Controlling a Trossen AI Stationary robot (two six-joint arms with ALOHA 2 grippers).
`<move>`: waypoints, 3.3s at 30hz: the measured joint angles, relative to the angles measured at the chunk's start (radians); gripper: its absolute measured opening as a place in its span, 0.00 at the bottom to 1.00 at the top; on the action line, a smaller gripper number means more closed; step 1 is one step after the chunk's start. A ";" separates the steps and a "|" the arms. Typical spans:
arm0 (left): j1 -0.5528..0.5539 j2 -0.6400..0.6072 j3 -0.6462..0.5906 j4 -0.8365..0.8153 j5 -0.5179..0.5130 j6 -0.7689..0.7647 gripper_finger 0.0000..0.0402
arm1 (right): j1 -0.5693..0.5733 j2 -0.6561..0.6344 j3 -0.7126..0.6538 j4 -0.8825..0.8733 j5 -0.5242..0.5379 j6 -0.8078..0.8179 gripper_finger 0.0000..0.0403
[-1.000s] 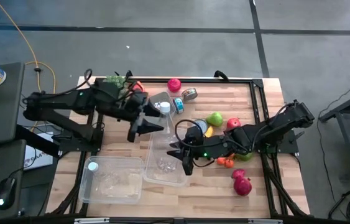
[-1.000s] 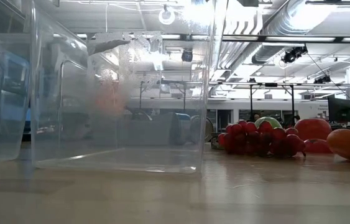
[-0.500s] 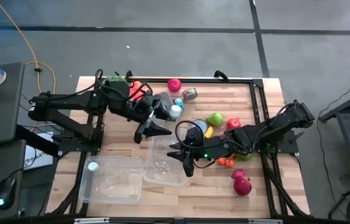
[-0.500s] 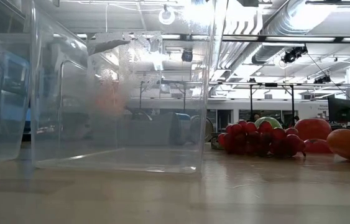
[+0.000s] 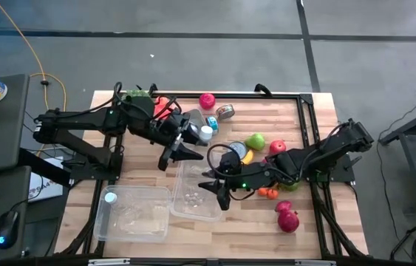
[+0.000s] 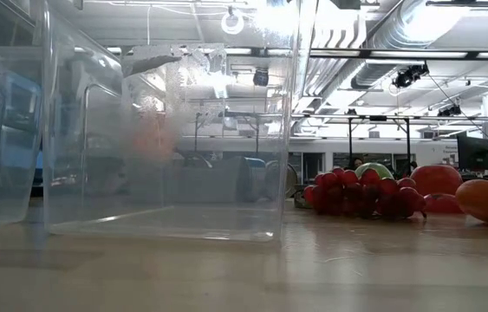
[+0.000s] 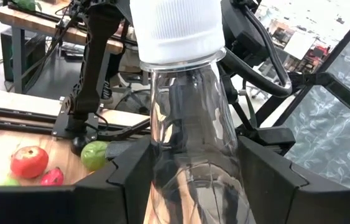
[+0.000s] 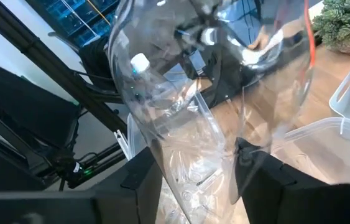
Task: Pick & Place Food Item
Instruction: Put the transparent plastic bottle into the left transparent bin
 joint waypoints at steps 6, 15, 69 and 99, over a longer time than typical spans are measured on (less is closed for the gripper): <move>0.000 -0.013 0.000 -0.015 0.009 0.002 0.48 | 0.004 0.001 0.000 0.006 -0.008 0.003 0.51; -0.001 -0.095 0.000 -0.200 0.015 0.004 0.48 | 0.006 -0.007 0.000 -0.027 0.006 0.019 0.55; -0.367 -0.398 0.003 -0.601 -0.140 0.113 0.46 | -0.044 -0.010 0.002 0.072 0.145 -0.113 0.56; -0.867 -0.094 0.433 -1.114 -0.383 -0.112 0.46 | -0.051 -0.009 0.001 0.034 0.141 -0.142 0.56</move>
